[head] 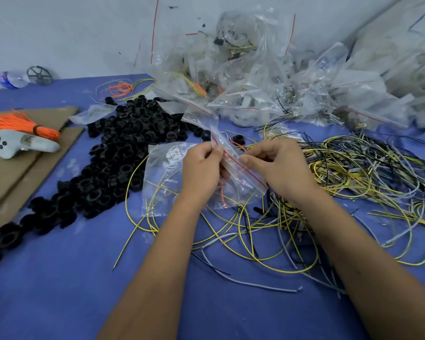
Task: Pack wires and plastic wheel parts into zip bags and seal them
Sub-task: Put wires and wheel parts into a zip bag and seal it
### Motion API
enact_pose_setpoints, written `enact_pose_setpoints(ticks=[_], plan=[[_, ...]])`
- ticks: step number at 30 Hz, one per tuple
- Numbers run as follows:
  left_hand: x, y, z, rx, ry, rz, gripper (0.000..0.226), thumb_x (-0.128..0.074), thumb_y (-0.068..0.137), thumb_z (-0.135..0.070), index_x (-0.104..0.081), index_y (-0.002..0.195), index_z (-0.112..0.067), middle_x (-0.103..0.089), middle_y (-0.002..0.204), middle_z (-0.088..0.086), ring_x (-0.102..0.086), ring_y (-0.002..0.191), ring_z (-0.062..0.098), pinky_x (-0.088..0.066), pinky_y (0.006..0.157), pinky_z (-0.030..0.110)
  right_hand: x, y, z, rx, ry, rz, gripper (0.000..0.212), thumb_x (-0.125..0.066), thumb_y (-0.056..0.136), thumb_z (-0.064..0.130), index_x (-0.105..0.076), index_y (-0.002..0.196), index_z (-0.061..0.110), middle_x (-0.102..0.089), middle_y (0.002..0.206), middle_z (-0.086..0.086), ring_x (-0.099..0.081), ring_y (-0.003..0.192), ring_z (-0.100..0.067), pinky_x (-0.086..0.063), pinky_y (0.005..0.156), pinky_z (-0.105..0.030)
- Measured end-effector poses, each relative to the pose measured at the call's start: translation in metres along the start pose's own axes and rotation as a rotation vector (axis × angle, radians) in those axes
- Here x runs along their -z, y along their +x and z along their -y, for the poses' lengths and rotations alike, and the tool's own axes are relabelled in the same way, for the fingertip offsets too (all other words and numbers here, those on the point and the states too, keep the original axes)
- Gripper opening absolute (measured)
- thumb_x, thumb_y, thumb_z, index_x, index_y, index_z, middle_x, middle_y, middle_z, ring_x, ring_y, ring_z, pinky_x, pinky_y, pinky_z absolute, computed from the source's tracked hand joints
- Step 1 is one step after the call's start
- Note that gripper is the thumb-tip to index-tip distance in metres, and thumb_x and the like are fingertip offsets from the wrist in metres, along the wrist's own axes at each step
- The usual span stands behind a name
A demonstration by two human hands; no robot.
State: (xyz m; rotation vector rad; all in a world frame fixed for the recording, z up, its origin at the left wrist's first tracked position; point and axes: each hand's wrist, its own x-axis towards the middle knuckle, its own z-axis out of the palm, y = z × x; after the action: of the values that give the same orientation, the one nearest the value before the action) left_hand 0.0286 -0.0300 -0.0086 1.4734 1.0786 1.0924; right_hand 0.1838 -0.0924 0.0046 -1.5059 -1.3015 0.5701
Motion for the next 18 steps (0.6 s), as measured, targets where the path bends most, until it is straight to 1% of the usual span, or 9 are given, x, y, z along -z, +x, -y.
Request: enact_pose_setpoints(ticks=[1, 4, 5, 7, 8, 11, 13, 15, 18], plan=[[0.002, 0.001, 0.000, 0.004, -0.020, -0.001, 0.036, -0.048, 0.106, -0.015, -0.057, 0.076, 0.001, -0.056, 0.054, 0.004, -0.054, 0.043, 0.018, -0.038, 0.039, 0.022, 0.001, 0.001, -0.002, -0.015, -0.015, -0.008, 0.013, -0.082, 0.084, 0.023, -0.076, 0.073, 0.019, -0.074, 0.067, -0.001, -0.067, 0.062, -0.018, -0.054, 0.063, -0.043], [0.007, 0.002, -0.003, 0.025, -0.148, -0.035, 0.041, -0.050, 0.100, -0.014, -0.054, 0.060, -0.020, -0.049, 0.049, -0.001, -0.047, 0.038, 0.016, -0.031, 0.037, 0.019, 0.008, 0.005, -0.006, -0.018, -0.193, -0.118, 0.018, -0.074, 0.091, 0.026, -0.072, 0.074, 0.018, -0.065, 0.059, 0.007, -0.053, 0.054, 0.000, -0.040, 0.058, -0.027], [0.009, 0.002, -0.006, 0.026, -0.187, -0.050, 0.041, -0.052, 0.095, -0.016, -0.054, 0.055, -0.024, -0.047, 0.048, -0.002, -0.045, 0.037, 0.015, -0.029, 0.038, 0.018, 0.010, 0.005, -0.007, -0.006, -0.289, -0.154, 0.019, -0.071, 0.092, 0.027, -0.068, 0.076, 0.019, -0.062, 0.061, 0.010, -0.054, 0.055, 0.000, -0.039, 0.059, -0.027], [0.010, 0.000, -0.010, 0.005, -0.216, -0.051, 0.037, -0.053, 0.086, -0.021, -0.053, 0.049, -0.026, -0.045, 0.046, -0.004, -0.042, 0.036, 0.012, -0.028, 0.039, 0.018, 0.013, 0.004, -0.007, 0.010, -0.393, -0.170, 0.016, -0.069, 0.093, 0.025, -0.060, 0.082, 0.018, -0.065, 0.069, 0.006, -0.061, 0.066, -0.010, -0.044, 0.064, -0.030], [0.009, -0.001, -0.011, -0.009, -0.215, -0.037, 0.033, -0.053, 0.084, -0.023, -0.051, 0.050, -0.024, -0.045, 0.047, -0.003, -0.041, 0.038, 0.013, -0.027, 0.040, 0.019, 0.013, 0.003, -0.007, 0.010, -0.384, -0.152, 0.015, -0.070, 0.092, 0.022, -0.057, 0.086, 0.017, -0.068, 0.073, 0.002, -0.064, 0.070, -0.014, -0.047, 0.066, -0.031], [0.002, -0.007, -0.013, -0.070, -0.126, -0.005, 0.026, -0.059, 0.084, -0.030, -0.048, 0.067, -0.012, -0.047, 0.058, 0.005, -0.042, 0.049, 0.018, -0.032, 0.045, 0.025, 0.008, -0.002, -0.002, 0.053, -0.307, -0.044, 0.028, -0.075, 0.084, 0.010, -0.051, 0.096, 0.019, -0.068, 0.077, 0.003, -0.064, 0.068, -0.011, -0.050, 0.065, -0.025], [-0.005, -0.012, -0.011, -0.127, 0.033, -0.018, 0.038, -0.070, 0.084, -0.039, -0.046, 0.079, -0.011, -0.046, 0.067, 0.001, -0.043, 0.059, 0.017, -0.039, 0.054, 0.029, 0.002, -0.006, 0.005, 0.097, -0.185, 0.061, 0.036, -0.074, 0.080, 0.001, -0.050, 0.098, 0.020, -0.068, 0.079, -0.003, -0.067, 0.068, -0.020, -0.054, 0.063, -0.031], [-0.011, -0.014, -0.009, -0.144, 0.224, -0.057, 0.043, -0.076, 0.081, -0.041, -0.046, 0.088, -0.012, -0.050, 0.072, -0.005, -0.048, 0.063, 0.015, -0.044, 0.062, 0.034, -0.004, -0.010, 0.009, 0.135, -0.090, 0.124, 0.039, -0.070, 0.076, -0.006, -0.050, 0.099, 0.019, -0.069, 0.077, -0.007, -0.067, 0.065, -0.026, -0.055, 0.060, -0.038], [-0.014, -0.016, -0.007, -0.156, 0.330, -0.079, 0.034, -0.067, 0.074, -0.036, -0.042, 0.087, -0.016, -0.051, 0.071, -0.006, -0.046, 0.059, 0.008, -0.037, 0.055, 0.030, -0.009, -0.012, 0.009, 0.162, -0.103, 0.117, 0.034, -0.069, 0.077, -0.004, -0.051, 0.098, 0.015, -0.067, 0.071, -0.005, -0.062, 0.060, -0.025, -0.052, 0.059, -0.040]])
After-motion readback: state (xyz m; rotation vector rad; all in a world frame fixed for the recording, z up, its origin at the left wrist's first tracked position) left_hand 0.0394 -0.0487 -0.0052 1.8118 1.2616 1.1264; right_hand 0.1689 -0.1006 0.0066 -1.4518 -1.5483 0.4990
